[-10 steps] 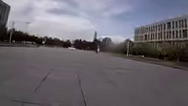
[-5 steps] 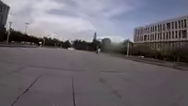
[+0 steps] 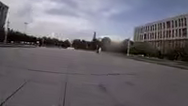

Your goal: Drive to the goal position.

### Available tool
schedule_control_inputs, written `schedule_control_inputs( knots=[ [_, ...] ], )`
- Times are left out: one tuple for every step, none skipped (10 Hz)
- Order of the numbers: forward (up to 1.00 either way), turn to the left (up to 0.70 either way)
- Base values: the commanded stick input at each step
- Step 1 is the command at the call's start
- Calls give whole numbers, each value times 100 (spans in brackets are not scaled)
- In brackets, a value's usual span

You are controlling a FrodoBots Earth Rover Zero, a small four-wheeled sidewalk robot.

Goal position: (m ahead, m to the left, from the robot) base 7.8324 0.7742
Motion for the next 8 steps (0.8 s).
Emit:
schedule_control_inputs(
  knots=[
    [100,27],
    [100,27],
    [100,27],
    [100,27],
    [100,27],
    [100,14],
    [100,0],
    [100,0]
  ],
)
